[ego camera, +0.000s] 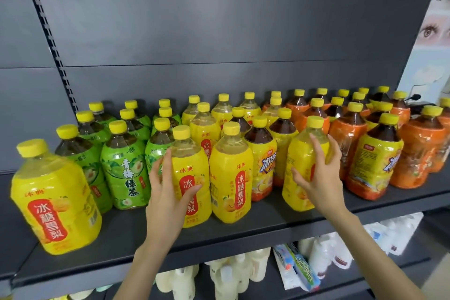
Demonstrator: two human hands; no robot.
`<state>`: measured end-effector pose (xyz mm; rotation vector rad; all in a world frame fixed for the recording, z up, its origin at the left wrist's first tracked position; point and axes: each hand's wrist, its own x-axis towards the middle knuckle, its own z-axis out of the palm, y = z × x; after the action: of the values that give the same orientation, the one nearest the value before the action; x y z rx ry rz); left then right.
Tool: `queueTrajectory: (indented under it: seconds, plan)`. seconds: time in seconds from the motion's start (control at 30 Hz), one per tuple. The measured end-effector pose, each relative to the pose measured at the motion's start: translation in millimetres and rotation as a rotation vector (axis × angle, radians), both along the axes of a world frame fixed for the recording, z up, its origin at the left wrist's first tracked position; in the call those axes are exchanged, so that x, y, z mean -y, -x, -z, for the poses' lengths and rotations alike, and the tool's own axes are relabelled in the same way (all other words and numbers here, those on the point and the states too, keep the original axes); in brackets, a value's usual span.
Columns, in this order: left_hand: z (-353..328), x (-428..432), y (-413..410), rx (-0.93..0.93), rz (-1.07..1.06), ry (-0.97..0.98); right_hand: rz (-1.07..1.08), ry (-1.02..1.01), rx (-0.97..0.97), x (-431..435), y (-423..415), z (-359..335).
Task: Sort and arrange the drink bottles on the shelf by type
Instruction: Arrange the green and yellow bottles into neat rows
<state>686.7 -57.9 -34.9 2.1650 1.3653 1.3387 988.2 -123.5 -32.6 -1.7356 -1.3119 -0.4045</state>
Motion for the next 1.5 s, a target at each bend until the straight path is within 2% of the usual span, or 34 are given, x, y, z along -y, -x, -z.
queueTrajectory:
  seconds: [0.2, 0.3, 0.37, 0.43, 0.5, 0.6, 0.7, 0.83, 1.03, 1.2, 1.4, 1.5]
  plan:
    - [0, -6, 5, -0.071, -0.011, -0.024, -0.03, 0.025, -0.009, -14, -23, 0]
    - [-6, 1, 2, -0.11, -0.049, 0.045, 0.052, 0.056, 0.033, -14, -19, -2]
    - [-15, 11, -4, -0.097, -0.104, -0.05, 0.089, -0.03, 0.123, -11, -5, -8]
    - [-29, 20, -13, -0.054, -0.094, -0.221, -0.026, -0.136, 0.225, -13, 14, -19]
    - [-42, 24, -29, -0.052, 0.023, -0.3, -0.186, -0.111, 0.255, -26, 28, -31]
    - [-58, 22, -55, -0.102, 0.2, -0.261, -0.387, 0.052, 0.02, -52, 40, -45]
    - [-57, 13, -75, -0.173, 0.209, -0.193, -0.503, 0.126, -0.154, -67, 39, -49]
    - [-51, 6, -84, -0.252, 0.143, -0.129, -0.587, 0.238, -0.147, -65, 31, -52]
    - [-48, 8, -85, -0.198, 0.143, -0.121, -0.489, 0.307, 0.05, -55, 24, -53]
    - [-50, 6, -85, -0.188, 0.168, -0.11, -0.588, 0.348, -0.052, -45, 15, -54]
    - [-49, 3, -87, -0.16, 0.166, -0.098, -0.488, 0.223, -0.108, -35, 9, -47]
    - [-48, 1, -90, -0.166, 0.148, -0.106, -0.592, 0.24, -0.225, -31, 7, -42]
